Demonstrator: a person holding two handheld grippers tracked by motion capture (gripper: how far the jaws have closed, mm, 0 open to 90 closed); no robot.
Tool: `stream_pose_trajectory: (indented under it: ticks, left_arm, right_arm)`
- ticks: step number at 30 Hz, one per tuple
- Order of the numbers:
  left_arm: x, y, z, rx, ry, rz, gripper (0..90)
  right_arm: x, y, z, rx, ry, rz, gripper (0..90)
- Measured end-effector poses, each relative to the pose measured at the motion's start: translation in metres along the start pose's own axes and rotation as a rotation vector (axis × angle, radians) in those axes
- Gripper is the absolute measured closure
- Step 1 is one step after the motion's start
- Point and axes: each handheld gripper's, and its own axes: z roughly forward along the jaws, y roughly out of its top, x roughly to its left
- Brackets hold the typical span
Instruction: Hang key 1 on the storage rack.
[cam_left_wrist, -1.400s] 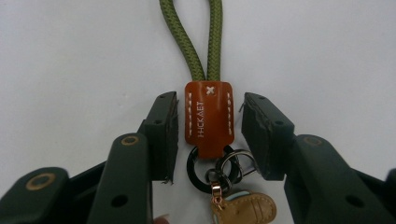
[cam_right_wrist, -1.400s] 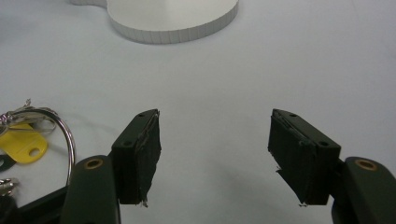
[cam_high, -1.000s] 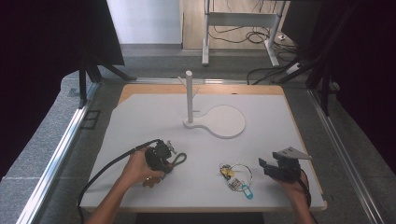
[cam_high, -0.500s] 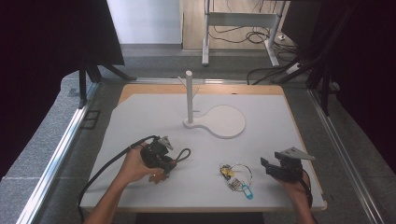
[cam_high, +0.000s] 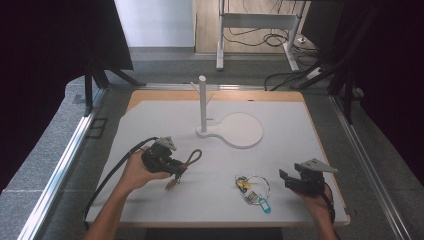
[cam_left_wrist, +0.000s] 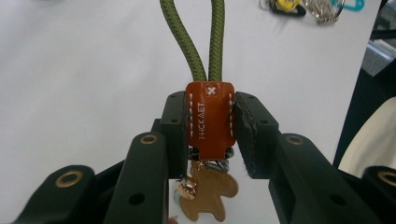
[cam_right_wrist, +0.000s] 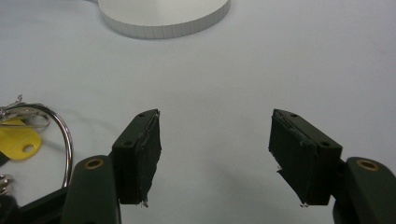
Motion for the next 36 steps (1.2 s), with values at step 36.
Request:
stream_pose_trajectory:
  ticks: [36]
  left_arm:
    - [0.034, 0.015, -0.044, -0.209, -0.051, -0.068, 67.0]
  right_arm:
    - [-0.002, -0.003, -0.002, -0.015, -0.023, 0.015, 35.1]
